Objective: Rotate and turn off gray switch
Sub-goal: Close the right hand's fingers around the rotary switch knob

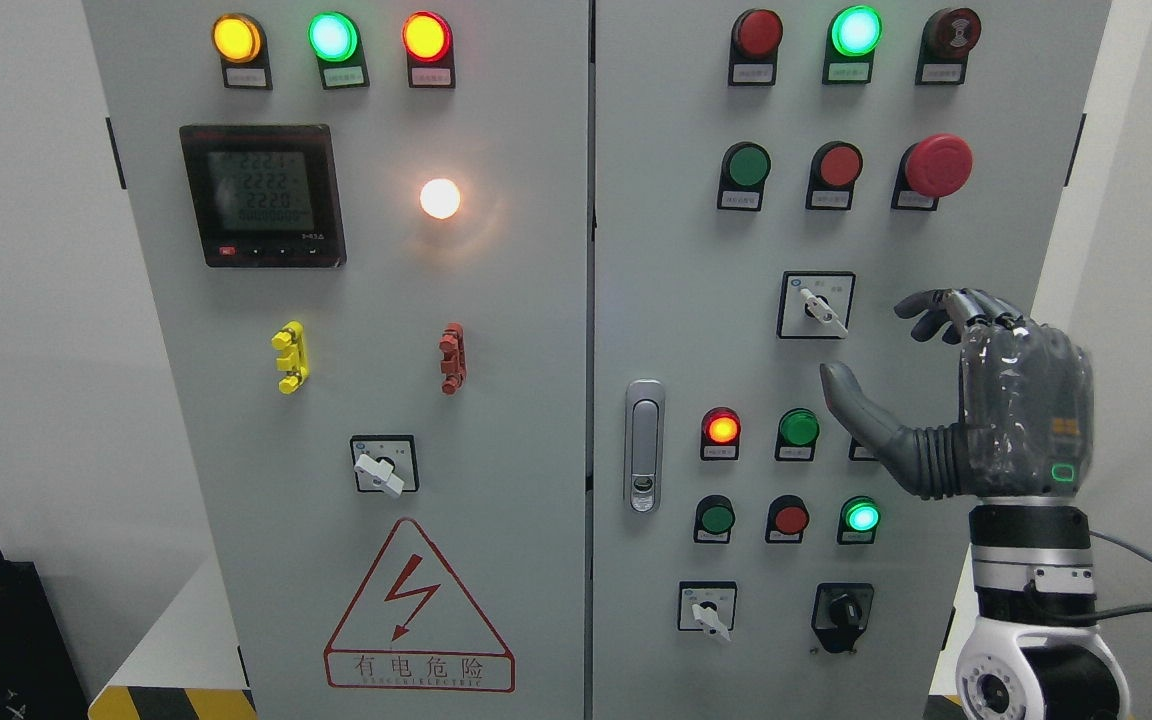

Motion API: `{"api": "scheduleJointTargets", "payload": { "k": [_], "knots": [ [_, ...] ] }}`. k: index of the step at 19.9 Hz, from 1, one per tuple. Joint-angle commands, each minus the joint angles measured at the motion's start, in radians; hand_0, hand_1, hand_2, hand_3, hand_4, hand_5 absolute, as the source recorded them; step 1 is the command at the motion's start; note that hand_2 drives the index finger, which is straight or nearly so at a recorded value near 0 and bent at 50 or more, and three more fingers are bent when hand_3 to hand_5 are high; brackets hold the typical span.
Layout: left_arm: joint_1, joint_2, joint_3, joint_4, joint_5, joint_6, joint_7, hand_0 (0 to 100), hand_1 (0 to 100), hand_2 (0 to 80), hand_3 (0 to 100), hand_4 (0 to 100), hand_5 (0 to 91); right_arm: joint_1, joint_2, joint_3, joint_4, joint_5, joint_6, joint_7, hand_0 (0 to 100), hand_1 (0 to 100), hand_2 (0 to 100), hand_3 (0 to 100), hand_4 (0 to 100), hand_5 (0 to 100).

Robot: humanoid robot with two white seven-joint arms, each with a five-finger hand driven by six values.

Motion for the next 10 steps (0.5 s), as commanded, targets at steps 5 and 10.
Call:
{"api": "scheduleJointTargets", "payload": {
  "k": [5,10],
  "knots": [
    [0.0,0.0,0.032,0.0,0.0,0.0,0.0,12,39,0.0,0,0,0.0,-0.015,0.0,0.009,0.017,0.001,0.004,-0.001,1,27,49,70,73,91],
    [0.0,0.0,0.032,0.0,0.0,0.0,0.0,12,39,0.0,0,0,0.0,-0.02,0.001,0.017,0.018,0.0,0.006,-0.001,0,28,50,76,77,94]
  ]
}}
